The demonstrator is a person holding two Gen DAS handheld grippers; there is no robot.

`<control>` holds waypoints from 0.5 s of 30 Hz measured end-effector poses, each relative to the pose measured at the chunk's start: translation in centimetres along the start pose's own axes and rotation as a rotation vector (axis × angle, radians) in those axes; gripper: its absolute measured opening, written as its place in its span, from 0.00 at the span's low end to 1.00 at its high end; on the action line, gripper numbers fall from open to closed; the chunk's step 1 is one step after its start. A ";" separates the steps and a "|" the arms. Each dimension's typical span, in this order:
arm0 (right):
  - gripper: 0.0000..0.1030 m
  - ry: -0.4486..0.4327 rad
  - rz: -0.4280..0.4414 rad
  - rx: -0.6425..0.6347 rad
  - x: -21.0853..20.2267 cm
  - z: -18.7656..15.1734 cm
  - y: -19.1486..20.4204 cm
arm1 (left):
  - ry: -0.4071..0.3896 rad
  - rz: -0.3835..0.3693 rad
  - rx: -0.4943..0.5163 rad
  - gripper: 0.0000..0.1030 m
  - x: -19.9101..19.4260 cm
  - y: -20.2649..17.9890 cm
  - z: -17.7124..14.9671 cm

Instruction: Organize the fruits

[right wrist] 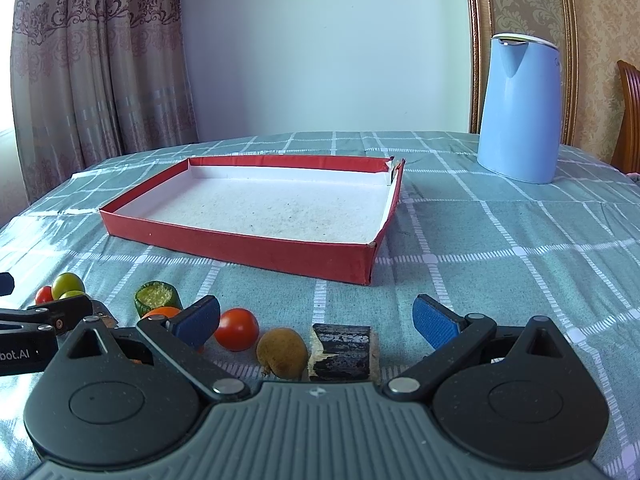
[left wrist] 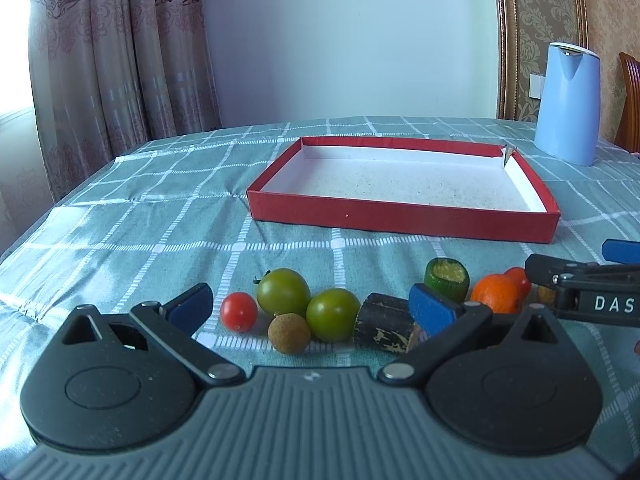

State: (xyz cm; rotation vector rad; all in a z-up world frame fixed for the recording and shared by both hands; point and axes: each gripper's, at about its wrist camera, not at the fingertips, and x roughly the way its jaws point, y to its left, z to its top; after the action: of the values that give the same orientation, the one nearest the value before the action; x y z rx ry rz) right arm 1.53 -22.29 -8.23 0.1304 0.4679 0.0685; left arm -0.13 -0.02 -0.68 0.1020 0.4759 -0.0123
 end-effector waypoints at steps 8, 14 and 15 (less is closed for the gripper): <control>1.00 0.019 -0.005 -0.012 -0.7 -0.1 -0.6 | -0.023 0.022 -0.011 1.00 -0.5 0.9 -0.2; 1.00 0.007 -0.007 -0.078 -2.9 -1.2 -2.1 | 0.007 0.020 -0.024 1.00 -0.6 1.6 -0.3; 1.00 0.003 -0.005 -0.084 -3.2 -1.3 -2.3 | 0.013 0.020 -0.017 1.00 -0.6 1.5 -0.4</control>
State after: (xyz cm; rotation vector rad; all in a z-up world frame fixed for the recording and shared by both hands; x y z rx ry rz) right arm -1.83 -24.77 -8.29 0.0463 0.4677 0.0835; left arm -0.80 1.46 -0.58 0.0908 0.4882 0.0121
